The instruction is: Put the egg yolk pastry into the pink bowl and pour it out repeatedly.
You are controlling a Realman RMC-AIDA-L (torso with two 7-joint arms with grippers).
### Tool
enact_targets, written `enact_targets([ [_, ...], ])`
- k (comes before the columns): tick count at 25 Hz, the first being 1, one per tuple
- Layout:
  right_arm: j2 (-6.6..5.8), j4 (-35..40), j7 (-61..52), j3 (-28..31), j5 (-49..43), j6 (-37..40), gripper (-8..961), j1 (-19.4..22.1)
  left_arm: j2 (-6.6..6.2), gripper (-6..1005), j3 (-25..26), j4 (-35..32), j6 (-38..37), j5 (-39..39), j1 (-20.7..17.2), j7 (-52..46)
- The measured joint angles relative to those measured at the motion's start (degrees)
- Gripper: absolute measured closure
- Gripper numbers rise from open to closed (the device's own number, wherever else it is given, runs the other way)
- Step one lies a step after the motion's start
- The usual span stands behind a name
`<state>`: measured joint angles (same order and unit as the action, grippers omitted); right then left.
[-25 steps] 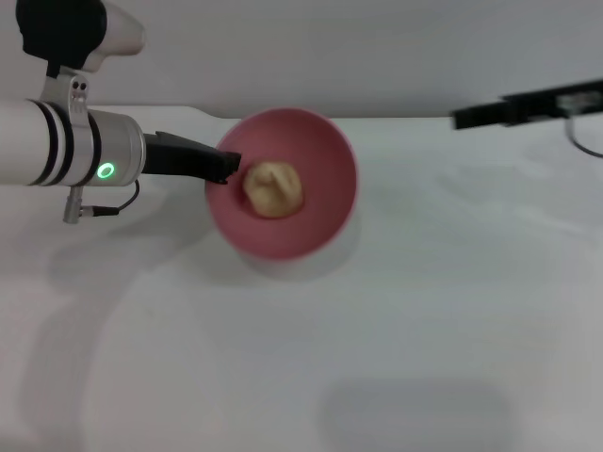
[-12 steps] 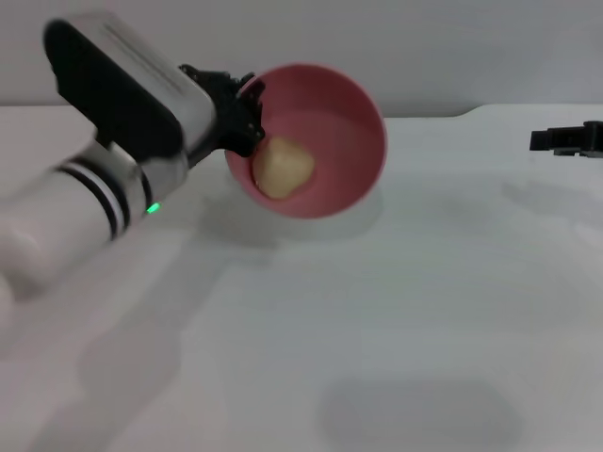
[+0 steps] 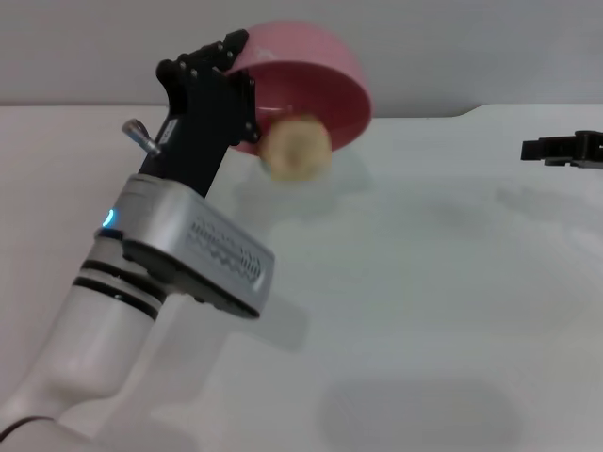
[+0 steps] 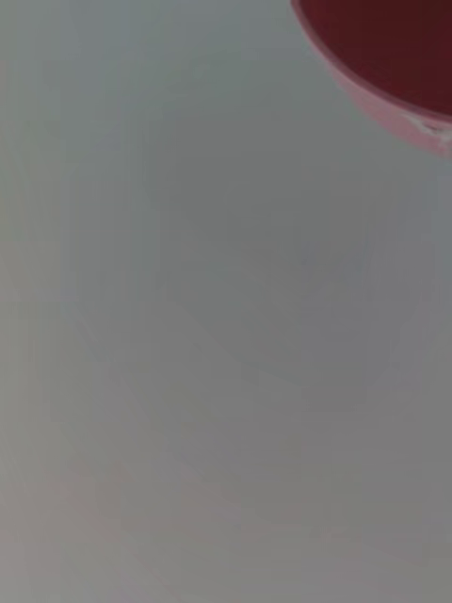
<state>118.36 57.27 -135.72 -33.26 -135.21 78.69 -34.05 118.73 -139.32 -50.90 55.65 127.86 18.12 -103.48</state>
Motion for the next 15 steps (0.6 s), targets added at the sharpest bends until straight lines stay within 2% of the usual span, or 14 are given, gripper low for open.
enact_targets([
  [9,0.11,-0.9,-1.3,-0.4,2.3,1.6,516,0.1,0.35,1001,-6.6,6.0,7.7,3.9,1.2,7.1],
  [12,0.12,-0.9,-1.1,-1.2,2.6,2.2,516,0.1,0.37,1001,-6.0,5.6,7.3,2.1,1.3,4.8],
  [15,0.12,-1.0,-0.9,-4.0,2.6,2.7,516,-0.2,-0.01,1001,-2.1,0.2,4.5,-6.2,0.6,0.8],
])
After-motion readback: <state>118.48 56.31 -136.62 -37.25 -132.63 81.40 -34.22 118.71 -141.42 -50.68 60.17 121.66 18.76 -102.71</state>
